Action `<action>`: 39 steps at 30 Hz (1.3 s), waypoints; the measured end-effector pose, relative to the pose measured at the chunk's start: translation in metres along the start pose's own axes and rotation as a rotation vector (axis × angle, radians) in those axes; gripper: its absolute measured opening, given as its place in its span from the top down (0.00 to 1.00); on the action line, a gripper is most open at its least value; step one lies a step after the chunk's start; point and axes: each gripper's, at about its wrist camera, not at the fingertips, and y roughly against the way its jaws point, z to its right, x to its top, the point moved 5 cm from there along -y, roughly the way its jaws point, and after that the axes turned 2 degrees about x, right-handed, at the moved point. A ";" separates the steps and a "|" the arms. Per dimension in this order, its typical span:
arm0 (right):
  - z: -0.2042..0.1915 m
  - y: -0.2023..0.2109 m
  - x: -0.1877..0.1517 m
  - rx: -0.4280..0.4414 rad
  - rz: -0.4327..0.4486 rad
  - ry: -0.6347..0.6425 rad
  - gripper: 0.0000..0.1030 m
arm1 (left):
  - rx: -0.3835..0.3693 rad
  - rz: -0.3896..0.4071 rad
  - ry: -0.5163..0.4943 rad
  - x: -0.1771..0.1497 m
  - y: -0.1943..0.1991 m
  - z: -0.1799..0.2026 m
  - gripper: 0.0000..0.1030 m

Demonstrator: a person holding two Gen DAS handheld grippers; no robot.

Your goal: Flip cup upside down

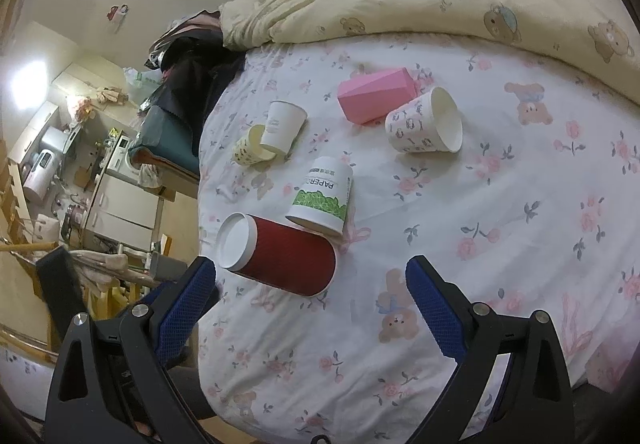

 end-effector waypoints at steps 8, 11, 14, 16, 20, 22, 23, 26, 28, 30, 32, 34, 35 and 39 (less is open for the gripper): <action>-0.023 0.026 -0.010 -0.057 0.099 0.131 0.05 | 0.000 0.127 0.006 -0.009 0.053 -0.026 0.00; -0.034 0.044 -0.020 -0.075 0.156 0.162 0.04 | 0.028 0.196 0.020 -0.019 0.076 -0.039 0.00; -0.051 0.060 -0.034 -0.098 0.206 0.239 0.01 | 0.046 0.236 0.041 -0.030 0.090 -0.051 0.00; -0.058 0.068 -0.047 -0.137 0.245 0.291 0.00 | 0.069 0.242 0.045 -0.040 0.094 -0.056 0.00; -0.059 0.067 -0.069 -0.215 0.241 0.344 0.00 | 0.077 0.230 0.068 -0.060 0.089 -0.067 0.00; -0.059 0.060 -0.080 -0.226 0.220 0.362 0.00 | 0.079 0.220 0.081 -0.069 0.083 -0.071 0.00; -0.060 0.054 -0.086 -0.232 0.210 0.376 0.00 | 0.092 0.233 0.075 -0.072 0.079 -0.073 0.00; -0.066 0.046 -0.094 -0.272 0.240 0.426 0.00 | 0.118 0.244 0.095 -0.078 0.071 -0.075 0.00; -0.071 0.038 -0.098 -0.281 0.251 0.461 0.00 | 0.092 0.248 0.084 -0.079 0.069 -0.071 0.00; -0.074 0.028 -0.098 -0.292 0.250 0.491 0.00 | 0.111 0.267 0.051 -0.079 0.071 -0.065 0.00; -0.074 0.023 -0.096 -0.283 0.244 0.485 0.00 | 0.102 0.276 0.043 -0.079 0.073 -0.062 0.00; -0.072 0.022 -0.094 -0.300 0.252 0.488 0.00 | 0.099 0.280 0.043 -0.079 0.074 -0.061 0.00; -0.072 0.022 -0.093 -0.302 0.252 0.486 0.00 | 0.099 0.281 0.044 -0.079 0.074 -0.061 0.00; -0.070 0.025 -0.092 -0.298 0.261 0.471 0.00 | 0.075 0.258 0.059 -0.078 0.069 -0.063 0.00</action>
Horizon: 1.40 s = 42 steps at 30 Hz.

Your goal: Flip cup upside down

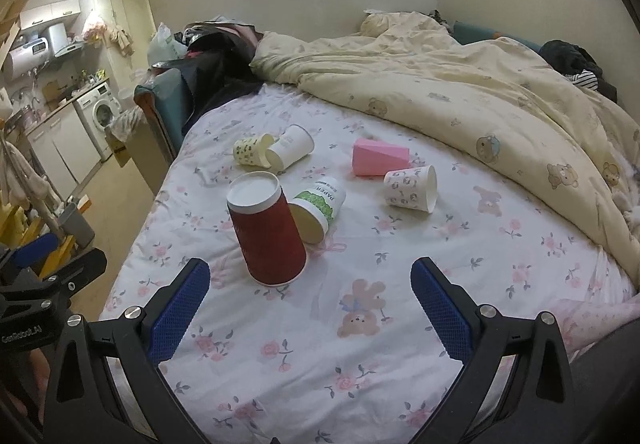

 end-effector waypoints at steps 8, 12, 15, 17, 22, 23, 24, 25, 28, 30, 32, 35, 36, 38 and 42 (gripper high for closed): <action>-0.002 0.003 0.001 0.009 0.007 0.009 0.00 | 0.001 -0.006 0.009 -0.001 -0.003 0.002 0.00; -0.002 0.003 0.001 0.010 0.003 0.002 0.00 | -0.001 -0.006 0.010 -0.001 -0.002 0.003 0.00; -0.002 0.002 0.001 0.009 0.001 0.000 0.00 | 0.000 -0.006 0.012 -0.001 -0.003 0.003 0.00; -0.003 0.002 0.001 0.010 0.000 -0.001 0.00 | 0.003 -0.007 0.012 -0.001 -0.003 0.003 0.00; -0.002 0.002 0.001 0.010 0.001 0.000 0.00 | 0.001 -0.011 0.020 0.000 -0.003 0.004 0.00; -0.002 0.002 0.001 0.010 0.000 0.001 0.00 | 0.001 -0.011 0.019 0.000 -0.003 0.004 0.00; -0.002 0.002 0.001 0.010 0.001 0.000 0.00 | -0.001 -0.012 0.020 0.000 -0.004 0.003 0.00; -0.002 0.002 0.001 0.010 0.001 -0.001 0.00 | 0.000 -0.011 0.021 0.000 -0.004 0.003 0.00; -0.002 0.002 0.001 0.011 0.002 -0.002 0.00 | -0.001 -0.012 0.023 0.000 -0.004 0.003 0.00; -0.002 0.002 0.001 0.008 0.000 -0.002 0.00 | -0.001 -0.012 0.022 0.000 -0.004 0.004 0.00; -0.002 0.001 0.000 0.010 -0.004 -0.004 0.00 | 0.000 -0.011 0.022 0.000 -0.003 0.003 0.00; -0.004 0.002 -0.001 0.011 -0.005 -0.003 0.00 | -0.001 -0.013 0.020 0.000 -0.004 0.004 0.00; -0.003 0.002 -0.001 0.012 -0.004 -0.005 0.00 | -0.002 -0.014 0.018 -0.001 -0.004 0.004 0.00; -0.004 0.002 -0.002 0.012 -0.004 -0.008 0.00 | 0.001 -0.012 0.012 -0.001 -0.004 0.005 0.00; -0.003 0.002 -0.001 0.013 -0.004 -0.005 0.00 | 0.000 -0.003 0.010 0.001 -0.002 0.007 0.00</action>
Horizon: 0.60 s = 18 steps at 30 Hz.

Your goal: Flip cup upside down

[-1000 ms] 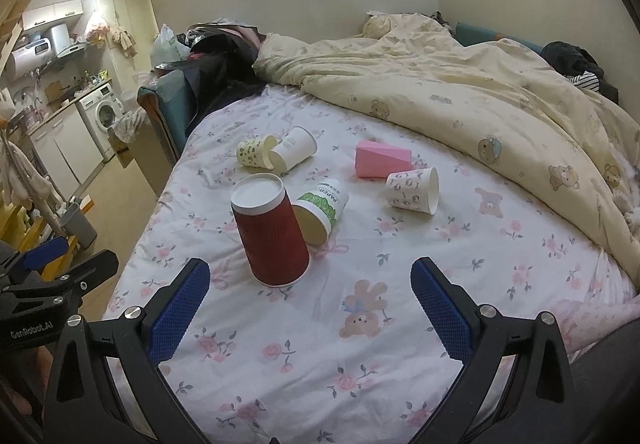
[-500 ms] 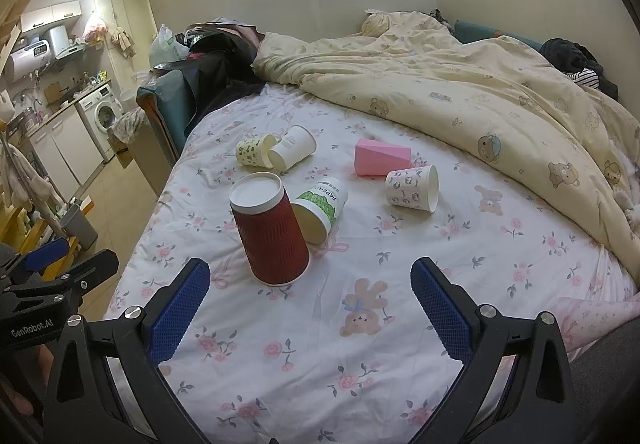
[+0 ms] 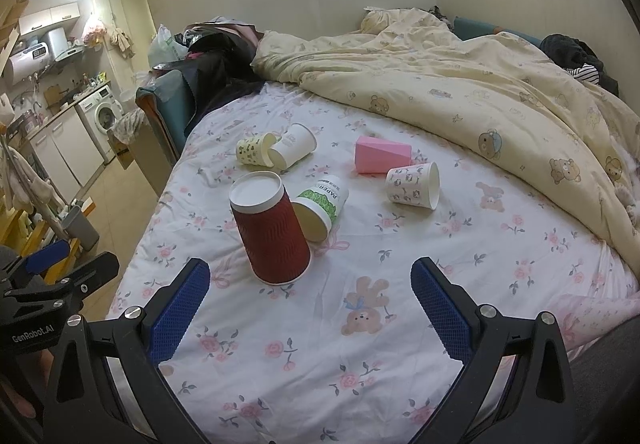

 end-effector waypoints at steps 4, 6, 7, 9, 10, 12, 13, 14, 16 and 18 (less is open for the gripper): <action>-0.001 0.000 -0.001 -0.003 0.000 -0.005 0.00 | -0.001 -0.002 0.000 0.000 -0.001 0.000 0.00; -0.001 0.000 -0.001 -0.006 0.000 -0.006 0.00 | -0.001 -0.003 0.003 0.000 -0.001 -0.001 0.00; -0.002 0.000 -0.001 -0.006 0.001 -0.007 0.00 | -0.003 -0.003 0.003 0.000 -0.001 -0.001 0.00; -0.001 0.000 -0.001 -0.004 0.000 -0.008 0.00 | -0.003 -0.006 0.004 0.000 -0.002 0.000 0.00; -0.003 0.000 -0.001 -0.004 0.000 -0.007 0.00 | -0.003 -0.005 0.003 0.000 -0.001 -0.001 0.00; -0.003 0.000 -0.001 -0.003 -0.002 -0.006 0.00 | -0.003 -0.003 0.004 0.000 -0.001 -0.001 0.00; -0.002 0.000 -0.001 -0.002 -0.002 -0.007 0.00 | -0.003 -0.002 0.004 0.000 -0.001 -0.001 0.00; -0.003 0.001 -0.001 -0.002 -0.001 -0.008 0.00 | -0.004 -0.002 0.005 0.000 -0.001 -0.001 0.00; -0.003 0.001 -0.001 -0.002 -0.002 -0.007 0.00 | -0.003 -0.003 0.004 0.000 -0.001 -0.001 0.00; -0.003 0.001 -0.002 -0.001 -0.003 -0.010 0.00 | -0.003 -0.005 0.004 0.000 -0.002 -0.001 0.00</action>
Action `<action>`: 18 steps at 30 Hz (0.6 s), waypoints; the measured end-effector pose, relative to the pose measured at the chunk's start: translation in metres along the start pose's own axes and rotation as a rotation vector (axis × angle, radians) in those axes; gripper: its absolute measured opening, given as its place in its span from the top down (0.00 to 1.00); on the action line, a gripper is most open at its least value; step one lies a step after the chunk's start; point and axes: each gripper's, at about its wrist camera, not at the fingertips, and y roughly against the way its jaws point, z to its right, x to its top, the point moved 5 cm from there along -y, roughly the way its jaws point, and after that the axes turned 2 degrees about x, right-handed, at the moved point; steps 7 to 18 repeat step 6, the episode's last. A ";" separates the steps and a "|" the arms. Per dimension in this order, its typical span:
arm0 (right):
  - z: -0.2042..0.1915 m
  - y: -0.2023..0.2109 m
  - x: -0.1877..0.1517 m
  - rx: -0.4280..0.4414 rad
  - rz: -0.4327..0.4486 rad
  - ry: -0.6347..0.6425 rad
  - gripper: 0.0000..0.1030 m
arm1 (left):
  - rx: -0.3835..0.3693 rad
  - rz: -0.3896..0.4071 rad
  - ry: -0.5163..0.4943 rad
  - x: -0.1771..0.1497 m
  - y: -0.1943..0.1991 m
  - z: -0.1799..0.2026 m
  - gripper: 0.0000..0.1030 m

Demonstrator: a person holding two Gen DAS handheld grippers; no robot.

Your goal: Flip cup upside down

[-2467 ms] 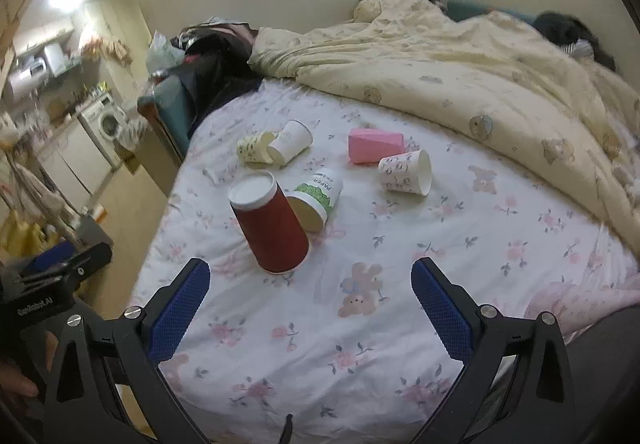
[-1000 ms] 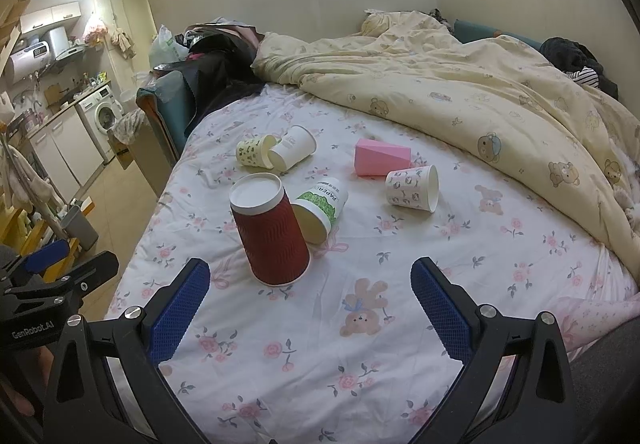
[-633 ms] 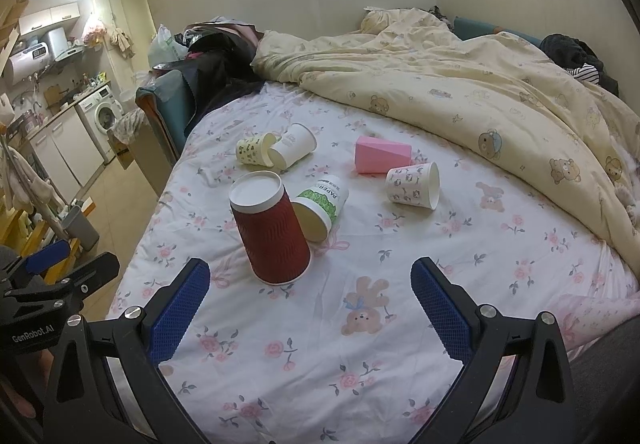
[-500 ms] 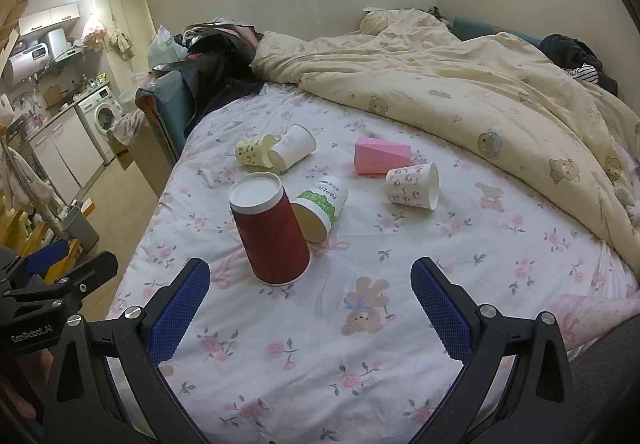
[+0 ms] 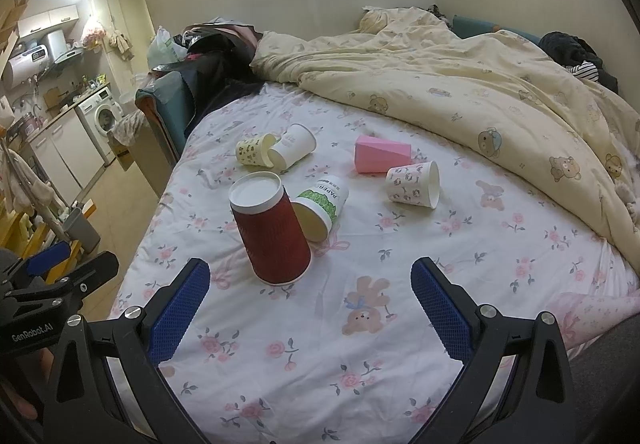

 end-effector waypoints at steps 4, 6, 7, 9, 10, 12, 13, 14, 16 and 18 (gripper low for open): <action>0.000 0.000 0.000 0.000 0.001 0.000 0.00 | -0.007 -0.001 0.005 0.000 0.000 0.000 0.00; 0.000 0.000 0.000 0.001 0.001 -0.001 0.00 | -0.006 -0.003 0.006 -0.001 -0.001 0.001 0.00; 0.000 0.000 0.000 0.001 0.001 -0.001 0.00 | -0.006 -0.003 0.006 -0.001 -0.001 0.001 0.00; 0.000 0.000 0.000 0.001 0.001 -0.001 0.00 | -0.006 -0.003 0.006 -0.001 -0.001 0.001 0.00; 0.000 0.000 0.000 0.001 0.001 -0.001 0.00 | -0.006 -0.003 0.006 -0.001 -0.001 0.001 0.00; 0.000 0.000 0.000 0.001 0.001 -0.001 0.00 | -0.006 -0.003 0.006 -0.001 -0.001 0.001 0.00; 0.000 0.000 0.000 0.001 0.001 -0.001 0.00 | -0.006 -0.003 0.006 -0.001 -0.001 0.001 0.00; 0.000 0.000 0.000 0.001 0.001 -0.001 0.00 | -0.006 -0.003 0.006 -0.001 -0.001 0.001 0.00; 0.000 0.000 0.000 0.001 0.001 -0.001 0.00 | -0.006 -0.003 0.006 -0.001 -0.001 0.001 0.00; 0.000 0.000 0.000 0.001 0.001 -0.001 0.00 | -0.006 -0.003 0.006 -0.001 -0.001 0.001 0.00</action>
